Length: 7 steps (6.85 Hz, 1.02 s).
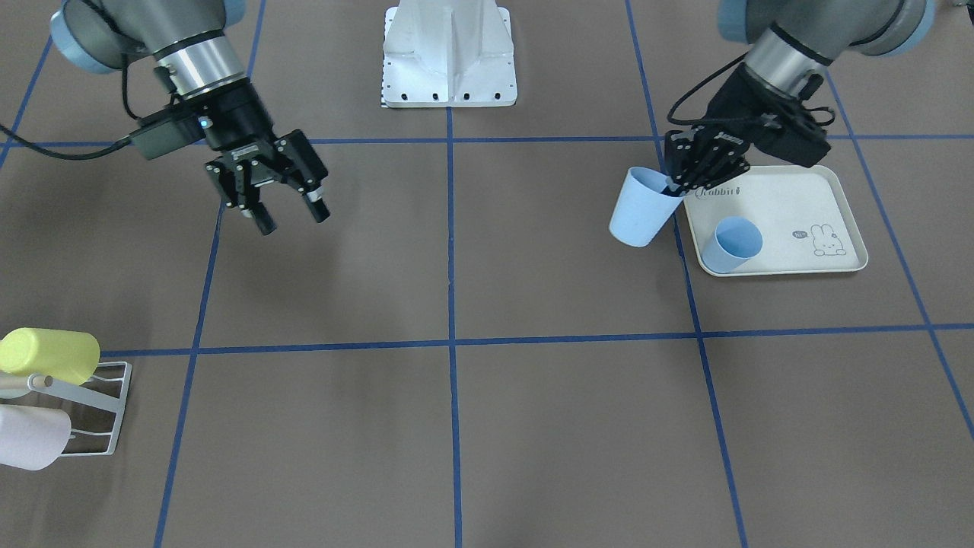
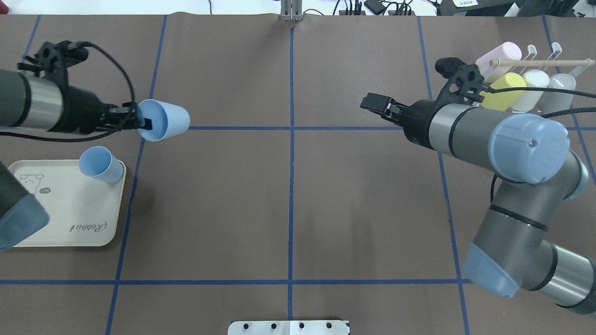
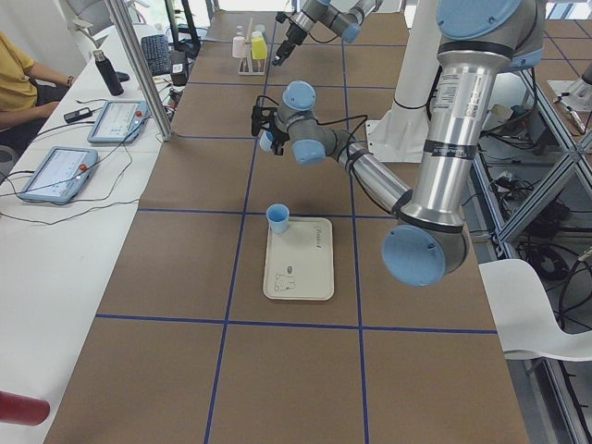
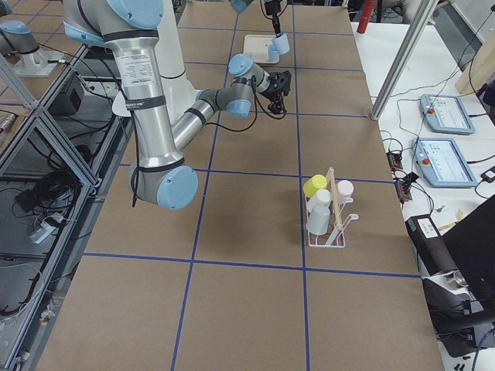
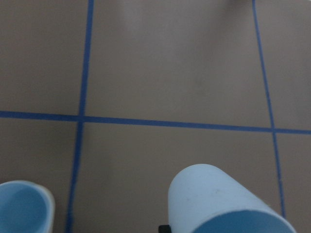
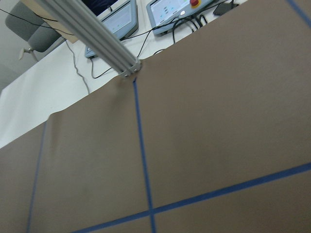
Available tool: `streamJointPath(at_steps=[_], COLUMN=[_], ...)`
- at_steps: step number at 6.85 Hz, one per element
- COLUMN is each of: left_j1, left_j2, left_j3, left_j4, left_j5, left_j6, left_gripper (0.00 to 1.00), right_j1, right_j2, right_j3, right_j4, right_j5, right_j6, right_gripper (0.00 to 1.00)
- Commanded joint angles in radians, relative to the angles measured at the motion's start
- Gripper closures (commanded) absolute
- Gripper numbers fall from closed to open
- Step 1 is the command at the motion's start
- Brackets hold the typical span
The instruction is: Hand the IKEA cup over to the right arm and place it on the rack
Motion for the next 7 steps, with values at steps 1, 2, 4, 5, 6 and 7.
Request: streamJointPath(at_steps=[1,2,4,5,6,7], left_j1=[0.034,0.039,0.109,0.141,0.175,0.201], left_j2=[-0.085,-0.085,-0.088,-0.092,-0.1,-0.117], left_j3=[0.048,0.103,0.179,0.179,0.18,0.177], left_j4=[-0.191,-0.409,-0.779,-0.891,-0.943,-0.951], left_j5=[0.024,0.028,0.158,0.195,0.226,0.232], left_j6=[-0.255,-0.417,-0.695,-0.758,-0.798,-0.803], left_gripper=[1.0,1.0,1.0,1.0,1.0,1.0], right_j1=[-0.092,-0.106,-0.118,-0.12,-0.146,-0.153], right_j2=[0.052,0.041,0.058,0.058,0.058,0.049], right_j3=[0.008,-0.006,0.007,0.011,-0.002,-0.017], right_j4=[0.212,0.374,0.421,0.422,0.516,0.575], right_j5=[-0.001,-0.004,-0.01,-0.008,-0.01,-0.01], right_j6=[0.239,0.35,0.49,0.496,0.497,0.497], right_gripper=[0.0,0.01,0.01,0.01,0.02,0.03])
